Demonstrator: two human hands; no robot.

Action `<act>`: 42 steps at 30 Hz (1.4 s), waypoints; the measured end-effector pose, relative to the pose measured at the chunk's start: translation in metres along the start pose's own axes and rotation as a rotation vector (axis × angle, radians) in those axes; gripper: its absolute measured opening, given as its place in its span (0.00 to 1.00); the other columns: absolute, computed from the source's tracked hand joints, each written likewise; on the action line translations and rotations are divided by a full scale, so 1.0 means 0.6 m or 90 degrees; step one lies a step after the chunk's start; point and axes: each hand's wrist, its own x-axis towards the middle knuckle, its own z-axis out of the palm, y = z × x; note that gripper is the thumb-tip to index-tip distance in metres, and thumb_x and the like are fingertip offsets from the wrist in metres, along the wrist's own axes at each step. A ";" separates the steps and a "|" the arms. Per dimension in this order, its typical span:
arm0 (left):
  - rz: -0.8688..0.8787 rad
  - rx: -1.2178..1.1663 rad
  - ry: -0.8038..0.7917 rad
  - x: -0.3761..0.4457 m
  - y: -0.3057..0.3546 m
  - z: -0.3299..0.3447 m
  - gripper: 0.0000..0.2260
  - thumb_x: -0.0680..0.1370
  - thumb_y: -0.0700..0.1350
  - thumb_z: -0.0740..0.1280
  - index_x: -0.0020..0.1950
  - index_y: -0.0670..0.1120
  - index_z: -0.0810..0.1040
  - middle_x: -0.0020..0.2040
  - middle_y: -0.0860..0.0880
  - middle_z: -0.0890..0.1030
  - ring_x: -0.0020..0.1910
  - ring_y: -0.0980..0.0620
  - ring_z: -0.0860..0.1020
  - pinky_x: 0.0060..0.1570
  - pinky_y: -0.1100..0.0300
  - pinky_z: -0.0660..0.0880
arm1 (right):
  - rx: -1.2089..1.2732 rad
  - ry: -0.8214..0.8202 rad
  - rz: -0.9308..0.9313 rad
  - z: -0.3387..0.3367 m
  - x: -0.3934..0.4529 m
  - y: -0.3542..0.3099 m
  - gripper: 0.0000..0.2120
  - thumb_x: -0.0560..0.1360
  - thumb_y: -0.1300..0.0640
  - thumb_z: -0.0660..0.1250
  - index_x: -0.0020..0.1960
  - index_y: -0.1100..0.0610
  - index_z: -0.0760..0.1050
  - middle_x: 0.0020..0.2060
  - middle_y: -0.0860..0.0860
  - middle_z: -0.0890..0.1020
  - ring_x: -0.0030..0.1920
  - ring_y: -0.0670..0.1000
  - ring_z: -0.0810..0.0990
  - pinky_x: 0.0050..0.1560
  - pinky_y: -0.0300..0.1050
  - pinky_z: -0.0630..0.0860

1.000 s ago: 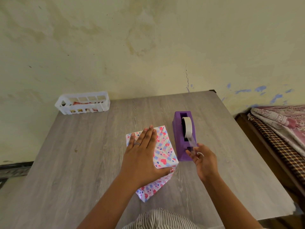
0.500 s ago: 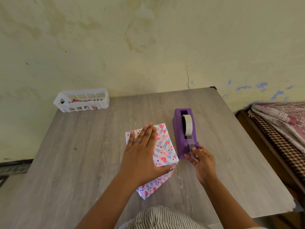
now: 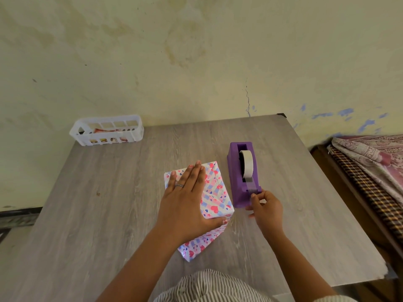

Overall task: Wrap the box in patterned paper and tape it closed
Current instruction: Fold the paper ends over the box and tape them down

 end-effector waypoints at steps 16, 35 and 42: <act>-0.043 -0.030 0.030 -0.008 0.002 0.003 0.57 0.54 0.83 0.39 0.72 0.51 0.26 0.72 0.54 0.25 0.72 0.53 0.29 0.68 0.51 0.27 | 0.017 0.099 -0.161 -0.050 -0.033 -0.074 0.06 0.77 0.63 0.64 0.43 0.55 0.75 0.36 0.45 0.78 0.39 0.46 0.76 0.35 0.35 0.70; -0.188 -0.291 0.091 -0.040 -0.023 0.020 0.54 0.51 0.85 0.46 0.66 0.61 0.26 0.75 0.57 0.38 0.76 0.57 0.44 0.73 0.56 0.38 | -0.084 -0.454 -0.251 0.029 -0.075 -0.306 0.29 0.76 0.60 0.66 0.74 0.55 0.58 0.29 0.48 0.82 0.26 0.38 0.76 0.37 0.37 0.72; -0.172 -0.367 0.154 -0.037 -0.023 0.024 0.57 0.54 0.81 0.59 0.68 0.64 0.25 0.77 0.56 0.49 0.75 0.58 0.54 0.75 0.50 0.48 | -0.170 -0.428 -0.191 0.067 -0.069 -0.313 0.27 0.73 0.58 0.70 0.67 0.54 0.62 0.39 0.53 0.83 0.38 0.48 0.79 0.49 0.47 0.78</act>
